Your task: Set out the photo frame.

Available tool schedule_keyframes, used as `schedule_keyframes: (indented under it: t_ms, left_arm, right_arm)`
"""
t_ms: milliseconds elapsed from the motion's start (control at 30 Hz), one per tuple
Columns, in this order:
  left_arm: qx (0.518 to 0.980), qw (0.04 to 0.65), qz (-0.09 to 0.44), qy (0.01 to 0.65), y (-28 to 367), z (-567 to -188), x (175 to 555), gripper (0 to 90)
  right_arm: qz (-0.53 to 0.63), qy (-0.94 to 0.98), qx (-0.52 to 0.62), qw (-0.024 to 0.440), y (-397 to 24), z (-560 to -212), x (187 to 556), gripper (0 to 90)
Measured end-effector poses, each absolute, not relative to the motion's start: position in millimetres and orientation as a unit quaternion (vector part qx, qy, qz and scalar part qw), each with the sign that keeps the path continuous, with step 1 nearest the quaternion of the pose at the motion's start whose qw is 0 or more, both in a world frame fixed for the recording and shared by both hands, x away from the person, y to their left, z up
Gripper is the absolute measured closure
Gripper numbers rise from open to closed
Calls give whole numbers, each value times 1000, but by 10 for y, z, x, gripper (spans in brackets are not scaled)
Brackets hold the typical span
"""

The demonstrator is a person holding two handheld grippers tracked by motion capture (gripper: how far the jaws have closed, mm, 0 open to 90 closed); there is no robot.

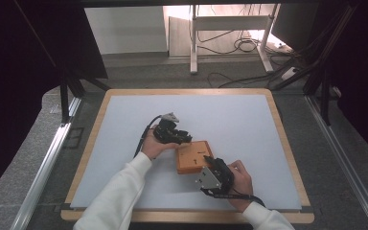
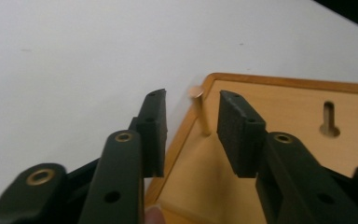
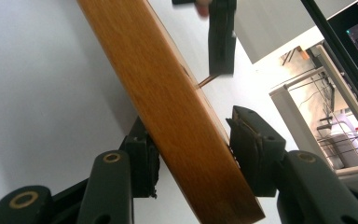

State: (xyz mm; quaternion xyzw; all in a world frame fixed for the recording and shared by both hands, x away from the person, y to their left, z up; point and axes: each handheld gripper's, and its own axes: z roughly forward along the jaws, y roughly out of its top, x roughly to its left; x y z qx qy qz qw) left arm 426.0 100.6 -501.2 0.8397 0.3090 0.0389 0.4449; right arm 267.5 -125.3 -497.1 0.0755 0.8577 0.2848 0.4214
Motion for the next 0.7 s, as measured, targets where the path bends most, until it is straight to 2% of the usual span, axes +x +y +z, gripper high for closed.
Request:
schedule_keyframes:
  t_ms: [133, 300, 500, 700]
  left_arm:
    - [833, 447, 60, 319, 1243, -4969, 4123, 554]
    - [830, 443, 62, 334, 1493, -5005, 3926, 479]
    - [826, 442, 54, 345, 1686, -5101, 3714, 431]
    - [828, 434, 48, 351, 1814, -5215, 3582, 423]
  right_arm:
    - [284, 859, 77, 419, -1259, -4963, 2678, 543]
    - [283, 860, 76, 417, -1262, -4952, 2687, 543]
    - [283, 864, 77, 410, -1267, -4913, 2714, 543]
    - [280, 870, 71, 399, -1269, -4860, 2754, 557]
